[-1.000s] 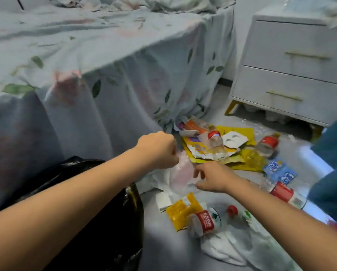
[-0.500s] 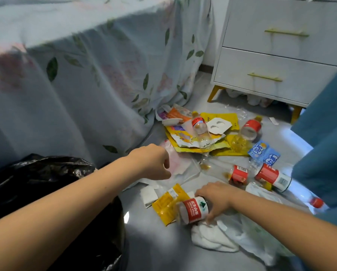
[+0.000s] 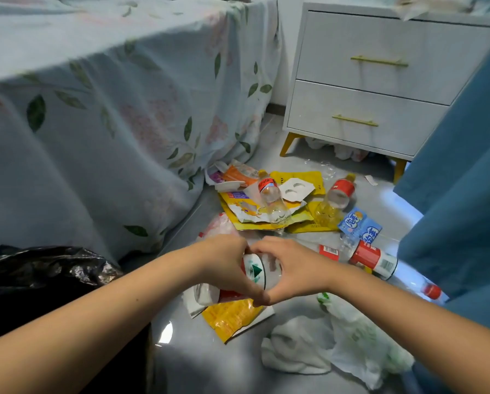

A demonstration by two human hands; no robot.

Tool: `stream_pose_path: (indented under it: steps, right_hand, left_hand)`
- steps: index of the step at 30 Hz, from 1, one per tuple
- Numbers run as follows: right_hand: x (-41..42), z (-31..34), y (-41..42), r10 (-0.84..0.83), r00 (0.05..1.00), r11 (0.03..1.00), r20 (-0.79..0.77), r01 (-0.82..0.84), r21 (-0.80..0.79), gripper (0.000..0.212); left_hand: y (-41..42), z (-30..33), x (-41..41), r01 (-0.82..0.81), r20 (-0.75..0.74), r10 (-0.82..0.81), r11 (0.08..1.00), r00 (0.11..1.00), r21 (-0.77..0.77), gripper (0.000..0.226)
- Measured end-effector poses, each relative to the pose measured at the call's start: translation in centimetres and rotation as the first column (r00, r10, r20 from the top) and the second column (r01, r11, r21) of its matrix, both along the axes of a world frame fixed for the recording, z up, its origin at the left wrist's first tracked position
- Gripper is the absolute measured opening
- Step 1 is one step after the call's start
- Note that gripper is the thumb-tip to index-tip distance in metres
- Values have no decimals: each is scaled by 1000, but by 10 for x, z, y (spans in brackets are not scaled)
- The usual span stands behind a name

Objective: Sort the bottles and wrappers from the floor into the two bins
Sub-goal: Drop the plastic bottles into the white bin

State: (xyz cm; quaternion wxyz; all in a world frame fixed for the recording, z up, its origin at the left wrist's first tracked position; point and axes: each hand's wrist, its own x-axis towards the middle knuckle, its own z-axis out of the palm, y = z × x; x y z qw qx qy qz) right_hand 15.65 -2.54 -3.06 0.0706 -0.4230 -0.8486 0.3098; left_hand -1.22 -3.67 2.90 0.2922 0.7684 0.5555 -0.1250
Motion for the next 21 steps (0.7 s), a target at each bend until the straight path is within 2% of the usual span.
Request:
stream_pose_path:
  steps: [3,6,9,14,21]
  right_hand:
    - [4,8,1,15,1000,999,-22,-14,49,73]
    - [24,5,15,-2,1000,998,8,1,66,89]
    - [54,-19,38,-166,983,985,82,161,67,99]
    - [93,-74,68,-467,856,884,222,458,94,90]
    - [103,-115,71,-390,746,908,540,410,90,108]
  left_hand:
    - [0,0,1,-26,29,25,1000,999,9,66]
    - [4,-6,-5,-95,36,92,994,995,63,58]
    - [10,-14,-13,-196,87,188,976,978,91,57]
    - [17,-14,-18,-326,157,311,941,937,86,58]
    - [19,-8,-18,-424,293,409,906,864,-15,49]
